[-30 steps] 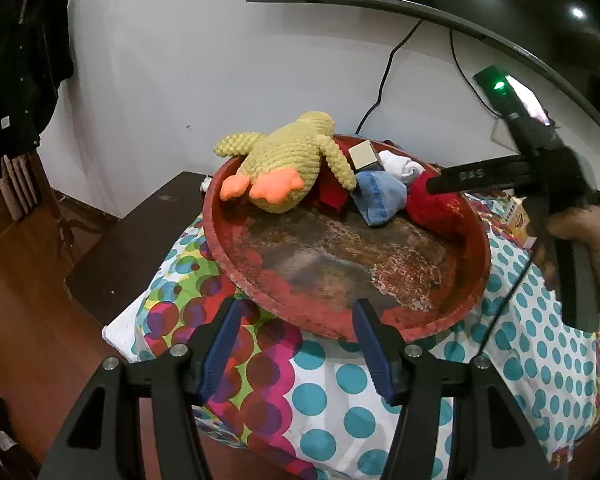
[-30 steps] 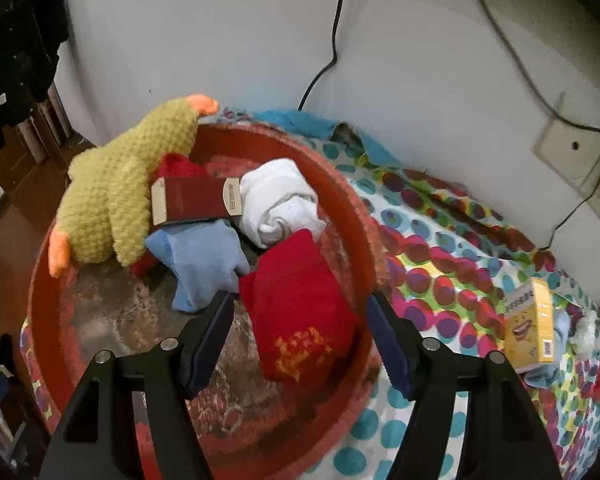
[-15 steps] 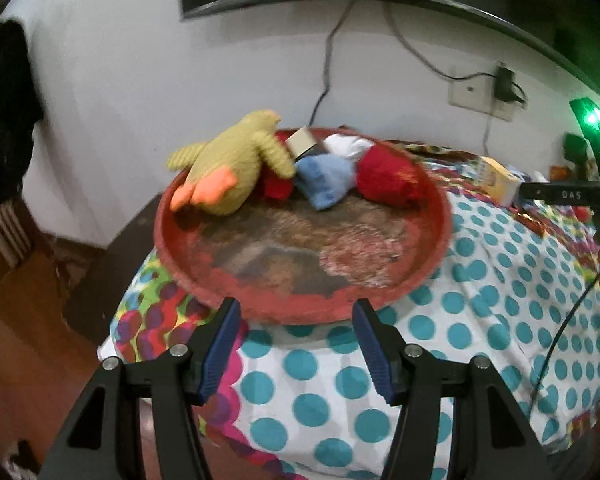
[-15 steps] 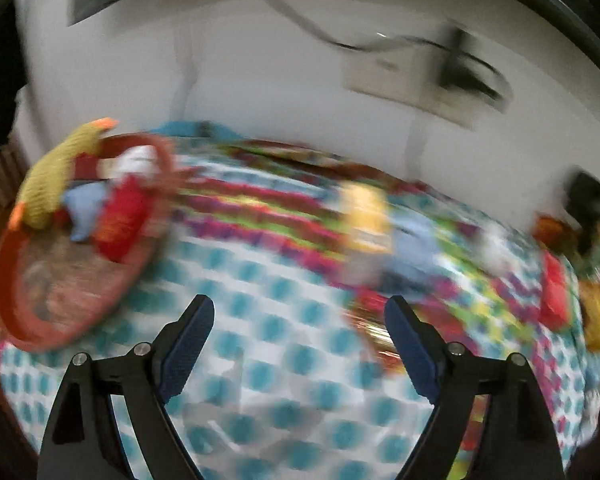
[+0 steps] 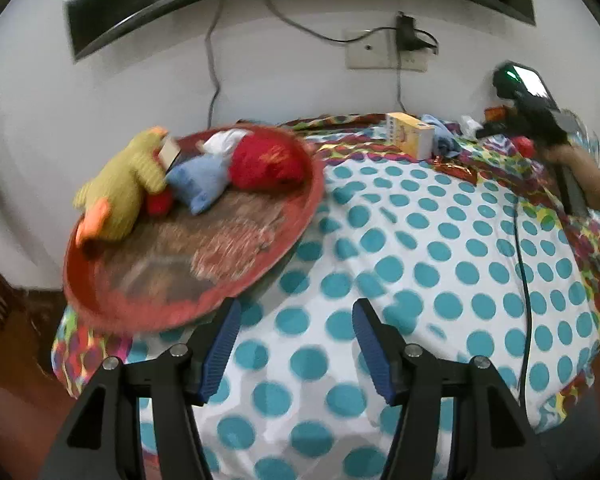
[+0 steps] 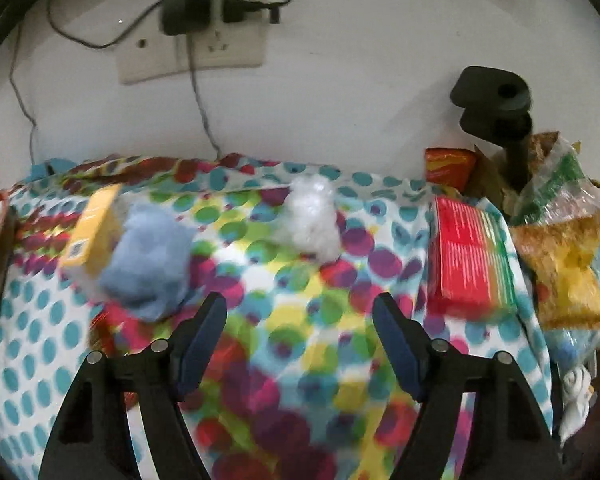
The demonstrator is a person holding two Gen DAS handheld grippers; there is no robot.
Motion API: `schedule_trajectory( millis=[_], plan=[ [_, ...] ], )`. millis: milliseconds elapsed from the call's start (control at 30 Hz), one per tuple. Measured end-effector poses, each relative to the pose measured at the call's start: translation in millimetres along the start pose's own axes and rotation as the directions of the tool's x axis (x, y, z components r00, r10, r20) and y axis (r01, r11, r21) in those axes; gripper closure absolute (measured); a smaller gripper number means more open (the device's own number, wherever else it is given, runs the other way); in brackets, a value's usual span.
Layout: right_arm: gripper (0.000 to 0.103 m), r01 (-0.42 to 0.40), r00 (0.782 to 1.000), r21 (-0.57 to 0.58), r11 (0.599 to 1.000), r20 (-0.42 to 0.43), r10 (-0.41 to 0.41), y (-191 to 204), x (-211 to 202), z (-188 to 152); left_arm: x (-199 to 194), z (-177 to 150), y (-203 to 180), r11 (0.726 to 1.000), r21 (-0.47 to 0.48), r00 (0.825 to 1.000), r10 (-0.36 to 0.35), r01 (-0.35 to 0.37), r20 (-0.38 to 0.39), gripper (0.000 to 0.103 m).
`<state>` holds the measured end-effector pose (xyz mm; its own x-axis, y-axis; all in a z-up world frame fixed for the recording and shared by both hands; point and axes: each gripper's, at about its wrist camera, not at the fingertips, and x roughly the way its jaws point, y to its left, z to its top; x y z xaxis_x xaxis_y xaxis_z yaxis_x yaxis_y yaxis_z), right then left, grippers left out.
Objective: Organize objects
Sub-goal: 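Grasp the clear plastic bag with the right gripper and lift it, then grasp the yellow box with the left gripper and lift it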
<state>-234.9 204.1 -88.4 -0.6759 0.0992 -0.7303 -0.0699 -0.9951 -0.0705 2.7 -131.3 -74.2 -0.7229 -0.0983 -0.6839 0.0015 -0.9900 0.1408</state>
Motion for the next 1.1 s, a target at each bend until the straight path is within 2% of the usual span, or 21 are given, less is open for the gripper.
schedule_trajectory(
  millis=[100, 200, 267, 300, 433, 600, 700, 800, 867, 1000, 1067, 1100],
  plan=[
    [0.030, 0.013, 1.000, 0.004, 1.000, 0.004, -0.013, 2, 14, 12, 6, 18, -16, 0.999, 0.033, 1.000, -0.021, 0.020, 0.009, 0.043],
    [0.032, 0.034, 0.998, 0.012, 0.999, -0.045, -0.033, -1, 38, 24, 17, 36, -22, 0.998, 0.017, 0.998, -0.058, 0.058, 0.001, 0.043],
    [0.040, 0.011, 0.997, 0.045, 0.999, -0.077, -0.007, -8, 50, 27, 25, 47, -25, 0.996, -0.008, 0.996, -0.086, 0.086, -0.009, 0.043],
    [0.055, -0.008, 0.997, 0.053, 0.999, -0.081, 0.012, -10, 52, 25, 29, 50, -26, 0.996, -0.012, 0.996, -0.090, 0.090, -0.015, 0.043],
    [0.072, -0.042, 0.996, 0.034, 0.999, -0.076, 0.044, -8, 48, 16, 46, 73, -28, 0.994, -0.016, 0.994, -0.106, 0.106, -0.025, 0.043],
    [0.072, -0.082, 0.996, -0.006, 0.997, -0.017, 0.082, -2, 9, -9, 62, 115, -33, 0.985, -0.062, 0.987, -0.160, 0.159, -0.010, 0.043],
    [0.072, -0.111, 0.994, -0.029, 0.993, 0.005, 0.111, 2, -15, -31, 73, 140, -48, 0.990, -0.042, 0.991, -0.136, 0.136, 0.006, 0.043],
    [0.072, -0.130, 0.991, -0.060, 0.990, 0.005, 0.130, 6, -28, -48, 92, 163, -67, 0.989, -0.016, 0.989, -0.145, 0.145, 0.002, 0.043],
    [0.072, -0.155, 0.988, -0.047, 0.987, 0.005, 0.155, 7, -39, -64, 108, 178, -79, 0.985, -0.027, 0.984, -0.173, 0.172, -0.035, 0.043],
    [0.072, -0.170, 0.985, -0.044, 0.984, 0.032, 0.172, 1, -48, -66, 134, 201, -94, 0.974, -0.072, 0.970, -0.222, 0.216, -0.096, 0.043],
    [0.072, -0.155, 0.987, -0.049, 0.987, 0.027, 0.157, 4, -49, -65, 145, 212, -105, 0.968, -0.063, 0.960, -0.249, 0.242, -0.131, 0.043],
    [0.072, -0.161, 0.987, -0.063, 0.985, 0.011, 0.162, 7, -47, -64, 148, 217, -109, 0.971, -0.056, 0.961, -0.239, 0.233, -0.142, 0.043]
  ],
)
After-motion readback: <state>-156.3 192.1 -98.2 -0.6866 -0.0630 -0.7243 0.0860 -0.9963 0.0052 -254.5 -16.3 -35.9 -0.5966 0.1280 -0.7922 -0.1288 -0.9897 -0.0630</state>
